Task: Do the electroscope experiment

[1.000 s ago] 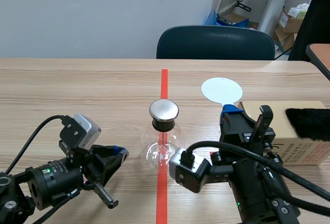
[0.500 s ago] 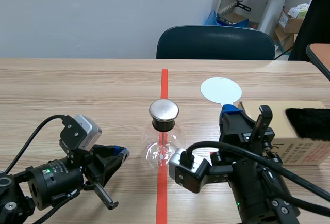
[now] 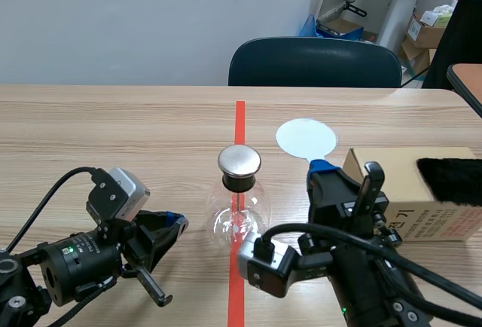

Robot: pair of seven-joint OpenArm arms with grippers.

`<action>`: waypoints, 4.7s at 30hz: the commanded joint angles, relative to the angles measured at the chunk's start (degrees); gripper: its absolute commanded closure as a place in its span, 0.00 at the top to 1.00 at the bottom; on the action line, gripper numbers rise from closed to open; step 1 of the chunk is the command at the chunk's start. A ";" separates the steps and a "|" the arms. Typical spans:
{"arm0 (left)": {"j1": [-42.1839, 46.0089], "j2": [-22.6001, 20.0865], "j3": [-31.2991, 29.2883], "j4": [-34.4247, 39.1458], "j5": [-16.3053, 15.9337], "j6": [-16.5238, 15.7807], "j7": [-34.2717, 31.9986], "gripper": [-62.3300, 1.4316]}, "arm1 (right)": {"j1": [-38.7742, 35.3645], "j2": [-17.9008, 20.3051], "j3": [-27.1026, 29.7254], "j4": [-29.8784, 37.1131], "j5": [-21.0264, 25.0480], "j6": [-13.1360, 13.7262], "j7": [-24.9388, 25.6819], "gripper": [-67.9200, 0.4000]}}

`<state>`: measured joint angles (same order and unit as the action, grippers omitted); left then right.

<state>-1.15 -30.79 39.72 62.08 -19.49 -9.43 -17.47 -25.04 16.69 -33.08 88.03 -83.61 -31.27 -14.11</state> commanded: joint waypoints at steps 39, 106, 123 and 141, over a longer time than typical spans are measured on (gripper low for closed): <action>-0.48 0.28 -0.11 0.50 -0.15 -0.15 -1.01 0.07 | -0.07 0.26 0.44 2.29 -0.09 -1.75 17.16 0.02; -0.46 0.31 -0.11 0.50 -0.15 -0.31 -0.68 0.07 | -0.07 0.26 0.44 2.29 -0.09 -1.73 -12.61 0.02; -0.46 0.31 -0.11 0.50 -0.15 -0.31 -0.68 0.07 | -0.04 0.26 0.44 2.29 -0.09 -1.73 10.56 0.02; -0.46 0.31 -0.11 0.50 -0.15 -0.31 -0.55 0.07 | -0.04 0.26 0.37 2.29 -0.09 -1.73 16.00 0.02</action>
<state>-1.15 -30.79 39.72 62.08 -19.49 -9.45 -17.43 -25.43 16.69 -33.08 88.88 -83.66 -32.32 1.67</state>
